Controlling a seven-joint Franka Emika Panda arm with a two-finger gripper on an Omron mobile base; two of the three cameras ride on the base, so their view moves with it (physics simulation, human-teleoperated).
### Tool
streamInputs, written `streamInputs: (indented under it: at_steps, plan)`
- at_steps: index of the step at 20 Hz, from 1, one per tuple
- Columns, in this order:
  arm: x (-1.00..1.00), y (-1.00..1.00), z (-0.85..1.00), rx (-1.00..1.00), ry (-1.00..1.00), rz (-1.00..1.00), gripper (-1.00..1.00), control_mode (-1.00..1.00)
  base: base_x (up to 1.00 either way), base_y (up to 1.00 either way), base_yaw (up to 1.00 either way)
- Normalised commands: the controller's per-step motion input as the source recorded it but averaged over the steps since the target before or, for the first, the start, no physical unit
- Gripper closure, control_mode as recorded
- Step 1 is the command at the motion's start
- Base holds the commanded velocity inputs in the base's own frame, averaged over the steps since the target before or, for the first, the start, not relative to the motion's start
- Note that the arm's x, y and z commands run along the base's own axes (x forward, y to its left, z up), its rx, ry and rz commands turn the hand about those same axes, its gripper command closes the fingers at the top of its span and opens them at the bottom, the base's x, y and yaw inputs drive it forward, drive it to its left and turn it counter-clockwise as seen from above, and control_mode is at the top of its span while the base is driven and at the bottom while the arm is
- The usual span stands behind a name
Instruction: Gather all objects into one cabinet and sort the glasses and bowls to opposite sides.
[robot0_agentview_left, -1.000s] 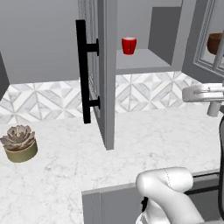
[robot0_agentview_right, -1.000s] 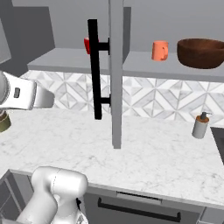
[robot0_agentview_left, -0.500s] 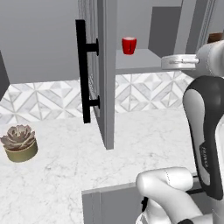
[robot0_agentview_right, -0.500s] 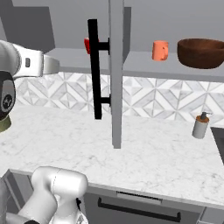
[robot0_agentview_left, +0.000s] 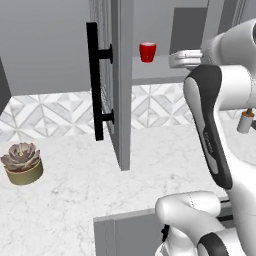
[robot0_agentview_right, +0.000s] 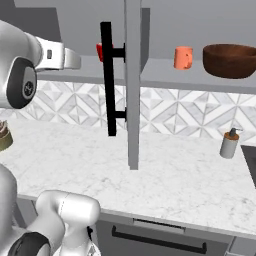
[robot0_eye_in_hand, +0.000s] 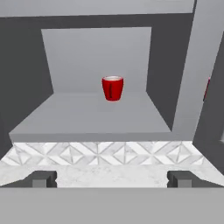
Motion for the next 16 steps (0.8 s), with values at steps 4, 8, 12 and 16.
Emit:
streamInputs:
  at_steps: [4, 8, 12, 16]
  plan:
    - [0.73, 0.04, -0.27, 0.0, 0.05, 0.0, -1.0, -1.0, 0.0, 0.0, 0.0]
    - [0.7, 0.19, -0.29, 0.0, 0.0, 0.0, -1.0, -1.0, 0.0, 0.0, 0.0]
    - [0.56, 0.04, -0.15, 0.0, -0.01, 0.0, -1.0, -1.0, 0.0, 0.0, 0.0]
    - [0.54, 0.0, -0.06, 0.0, -0.01, 0.0, -1.0, -1.0, 0.0, 0.0, 0.0]
